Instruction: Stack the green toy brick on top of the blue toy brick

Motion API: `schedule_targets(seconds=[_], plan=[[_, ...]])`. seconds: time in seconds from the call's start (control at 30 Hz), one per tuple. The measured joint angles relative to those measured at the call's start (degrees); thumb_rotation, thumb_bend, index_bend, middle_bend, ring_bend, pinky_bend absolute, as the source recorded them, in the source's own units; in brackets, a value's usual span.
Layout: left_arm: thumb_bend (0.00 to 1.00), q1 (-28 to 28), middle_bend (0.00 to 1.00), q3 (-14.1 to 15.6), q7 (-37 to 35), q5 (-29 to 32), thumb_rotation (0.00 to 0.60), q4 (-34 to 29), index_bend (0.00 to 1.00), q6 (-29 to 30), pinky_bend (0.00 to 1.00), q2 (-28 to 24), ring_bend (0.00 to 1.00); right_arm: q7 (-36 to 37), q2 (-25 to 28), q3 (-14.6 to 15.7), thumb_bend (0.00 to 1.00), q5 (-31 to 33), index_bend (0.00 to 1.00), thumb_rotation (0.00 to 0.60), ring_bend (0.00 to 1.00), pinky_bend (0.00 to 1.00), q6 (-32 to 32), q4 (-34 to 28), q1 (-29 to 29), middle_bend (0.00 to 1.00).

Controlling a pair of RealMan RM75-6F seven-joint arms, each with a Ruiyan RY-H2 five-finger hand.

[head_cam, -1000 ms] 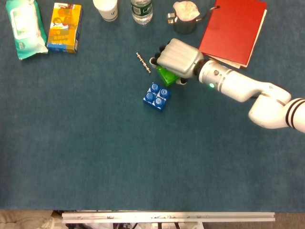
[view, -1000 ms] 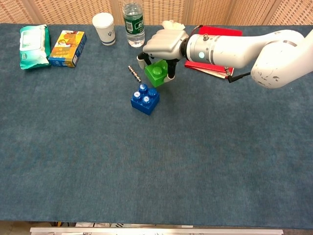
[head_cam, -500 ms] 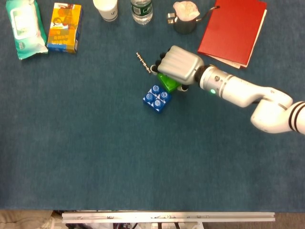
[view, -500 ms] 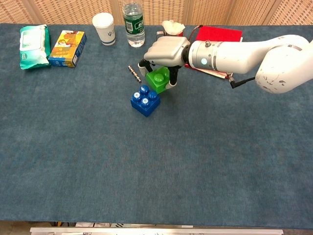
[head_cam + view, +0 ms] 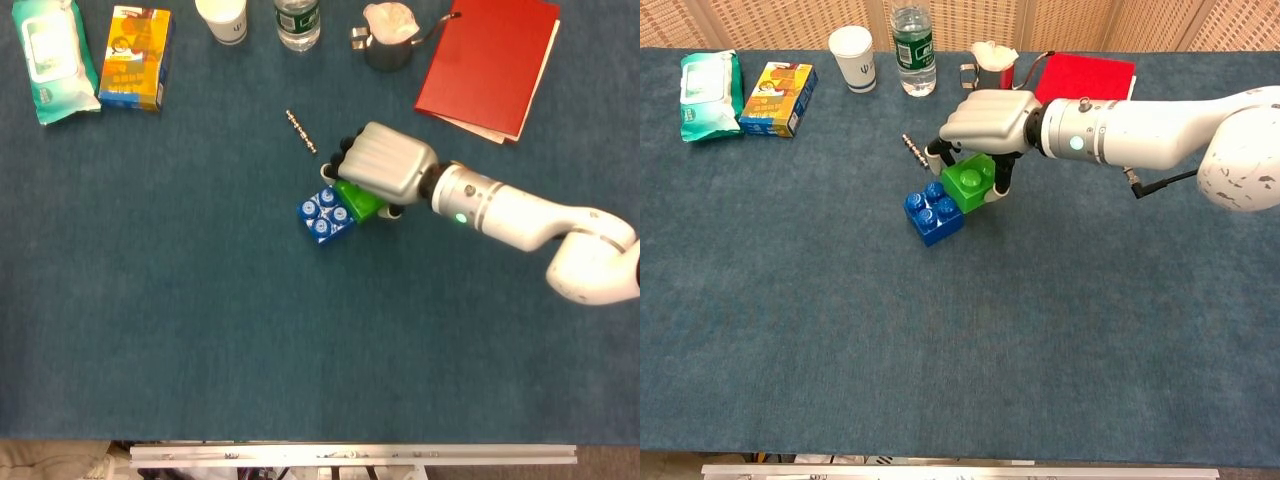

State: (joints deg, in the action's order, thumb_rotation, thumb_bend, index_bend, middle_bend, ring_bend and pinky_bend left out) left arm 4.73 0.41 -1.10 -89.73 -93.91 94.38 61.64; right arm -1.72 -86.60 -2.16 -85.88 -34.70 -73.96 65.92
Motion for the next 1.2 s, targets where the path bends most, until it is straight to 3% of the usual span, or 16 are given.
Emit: schedule_targets(seconds=[0.4,1.2], plan=[[0.21,0.2,0.00,0.1,-0.1,-0.4,0.600,0.1,0.00,0.3,0.00,0.0,0.02,-2.9,3.9,-3.1,0.28,3.0,0.47,0.600,0.31,0.46,-0.8,-7.1,-0.2,0.44],[0.21,0.5,0.00,-0.1,-0.6,0.3,0.600,0.9,0.00,0.4,0.00,0.3,0.02,-4.4,-1.3,-3.7,0.28,4.4,0.47,0.600,0.31,0.46,4.7,-3.9,3.8,0.44]])
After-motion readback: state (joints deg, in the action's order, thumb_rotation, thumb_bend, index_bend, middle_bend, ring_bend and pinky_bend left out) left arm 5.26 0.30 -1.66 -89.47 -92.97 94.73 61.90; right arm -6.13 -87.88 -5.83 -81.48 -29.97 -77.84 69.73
